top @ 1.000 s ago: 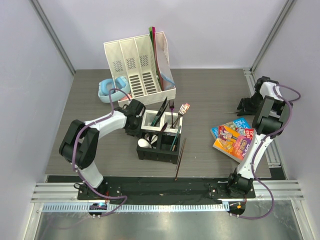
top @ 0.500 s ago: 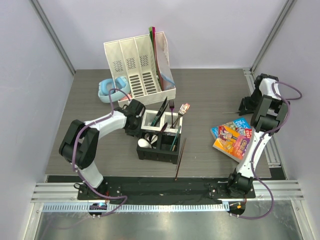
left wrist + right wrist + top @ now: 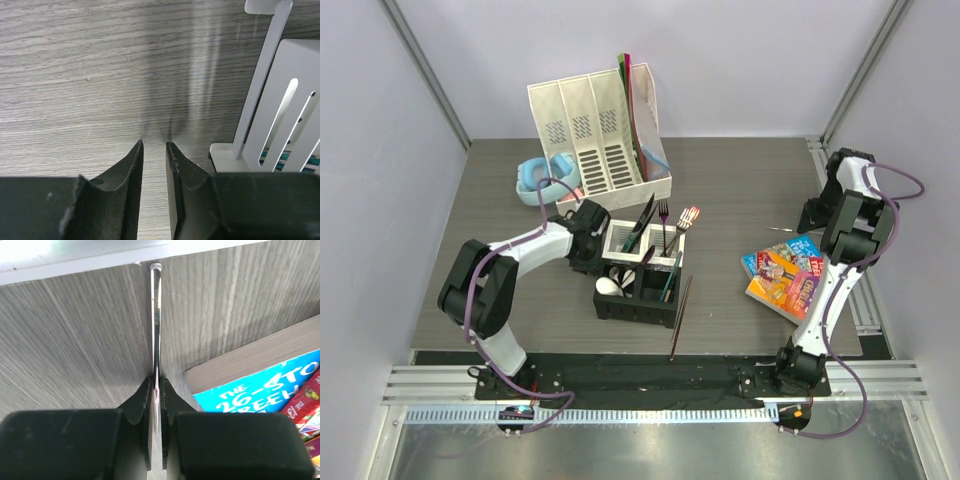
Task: Sort the eating utensils into containers
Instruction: Pick up the chopstick from the center of the board.
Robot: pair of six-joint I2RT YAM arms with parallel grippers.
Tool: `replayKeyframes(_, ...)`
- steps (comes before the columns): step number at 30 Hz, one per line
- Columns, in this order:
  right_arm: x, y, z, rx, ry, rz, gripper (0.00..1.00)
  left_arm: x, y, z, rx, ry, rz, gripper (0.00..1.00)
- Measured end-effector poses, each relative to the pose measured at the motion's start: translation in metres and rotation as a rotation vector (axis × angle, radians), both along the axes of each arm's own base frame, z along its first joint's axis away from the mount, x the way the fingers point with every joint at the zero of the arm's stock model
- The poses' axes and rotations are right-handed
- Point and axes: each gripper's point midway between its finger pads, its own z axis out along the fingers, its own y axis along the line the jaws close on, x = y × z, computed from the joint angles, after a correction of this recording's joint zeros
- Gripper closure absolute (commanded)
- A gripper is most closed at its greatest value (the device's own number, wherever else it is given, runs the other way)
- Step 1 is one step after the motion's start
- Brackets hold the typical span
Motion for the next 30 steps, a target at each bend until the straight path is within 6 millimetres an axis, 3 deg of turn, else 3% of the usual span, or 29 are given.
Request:
replayKeyframes(1, -0.0011, 0.0004, -0.0003, -0.001, 0.002, 0.003, 0.89, 0.0, 0.0001, 0.0, 0.0, 0.0, 0.0, 0.75)
replayKeyframes(3, -0.0029, 0.0014, -0.001, -0.004, 0.001, 0.011, 0.74, -0.0002, 0.0002, -0.0002, 0.001, 0.0, 0.0, 0.75)
replayKeyframes(7, -0.0065, 0.0044, -0.0015, -0.018, -0.001, 0.034, 0.71, -0.001, 0.0007, -0.0008, 0.002, 0.003, 0.0, 0.75)
replayKeyframes(11, -0.0071, 0.0057, -0.0015, -0.038, -0.013, 0.044, 0.6, -0.0018, 0.0019, -0.0016, 0.007, 0.004, 0.001, 0.75)
replayKeyframes(13, -0.0105, 0.006, -0.0011, -0.046, -0.006, 0.046, 0.64, -0.0016, 0.0023, -0.0016, 0.01, 0.003, 0.002, 0.75)
replayKeyframes(14, -0.0105, 0.006, -0.0012, -0.048, -0.007, 0.046, 0.76, -0.0016, 0.0024, -0.0016, 0.01, 0.003, 0.002, 0.75)
replayKeyframes(19, -0.0028, 0.0056, -0.0025, -0.079, -0.028, 0.045, 0.98, -0.0018, 0.0027, -0.0017, 0.011, 0.003, 0.002, 0.76)
replayKeyframes(30, -0.0024, 0.0065, -0.0023, -0.115, -0.045, 0.065, 0.99, -0.0024, 0.0048, -0.0019, 0.022, 0.005, 0.005, 0.76)
